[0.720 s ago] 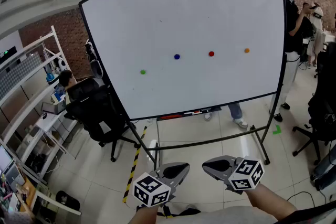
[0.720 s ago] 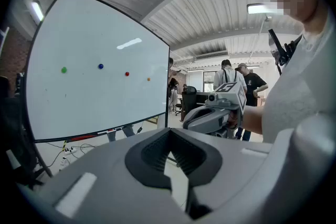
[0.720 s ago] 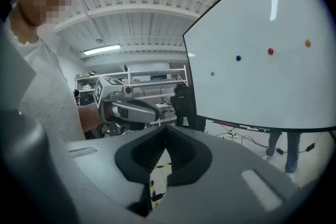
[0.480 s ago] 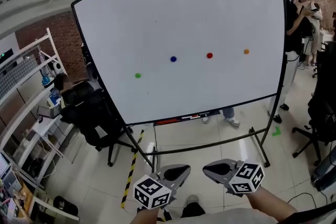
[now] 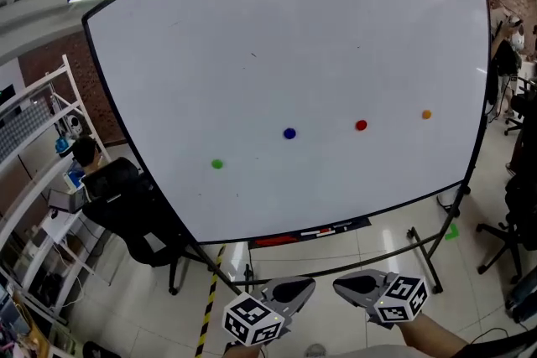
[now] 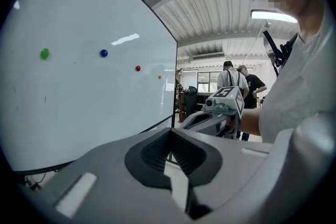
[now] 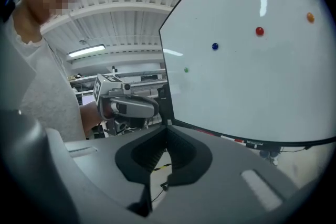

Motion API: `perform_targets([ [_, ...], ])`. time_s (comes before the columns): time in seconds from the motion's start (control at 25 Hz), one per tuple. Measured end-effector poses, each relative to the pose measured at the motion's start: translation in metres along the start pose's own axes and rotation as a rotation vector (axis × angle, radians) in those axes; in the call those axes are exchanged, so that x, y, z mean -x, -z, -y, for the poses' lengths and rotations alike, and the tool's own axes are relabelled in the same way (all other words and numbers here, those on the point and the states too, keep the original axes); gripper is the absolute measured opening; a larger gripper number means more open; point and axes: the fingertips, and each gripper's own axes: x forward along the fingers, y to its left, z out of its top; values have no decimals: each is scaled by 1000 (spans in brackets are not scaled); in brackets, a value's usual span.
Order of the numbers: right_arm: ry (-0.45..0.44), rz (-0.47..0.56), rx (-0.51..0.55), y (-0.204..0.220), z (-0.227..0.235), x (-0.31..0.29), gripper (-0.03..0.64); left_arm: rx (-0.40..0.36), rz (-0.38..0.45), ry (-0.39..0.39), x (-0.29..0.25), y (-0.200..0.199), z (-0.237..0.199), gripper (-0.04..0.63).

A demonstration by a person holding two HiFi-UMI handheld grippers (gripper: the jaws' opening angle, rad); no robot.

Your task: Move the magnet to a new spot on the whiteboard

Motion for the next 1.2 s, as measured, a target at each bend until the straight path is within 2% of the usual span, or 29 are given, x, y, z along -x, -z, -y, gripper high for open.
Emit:
perform_targets([
  [0.24, -28, -3, -16, -28, 60, -70, -5, 24, -20, 37, -26, -3, -98, -17],
  [0.44, 6, -4, 8, -50, 89, -101, -3, -22, -6, 92, -37, -3, -137, -17],
  [0.56, 27, 5, 15, -59, 99, -117, -3, -28, 3, 99, -36, -7, -155, -17],
  [0.72, 21, 10, 23, -65, 102, -124, -3, 21, 13, 78, -33, -16, -167, -17],
  [0.84, -6, 26, 8, -69, 103, -119, -3, 18, 30, 86, -35, -25, -163, -17],
  [1.04, -52, 28, 62, -76, 99, -110, -3, -6, 42, 54, -38, -36, -151, -17],
  [1.2, -84, 49, 149, -89, 94, -98, -2, -3, 48, 28, -43, -45, -146, -17],
])
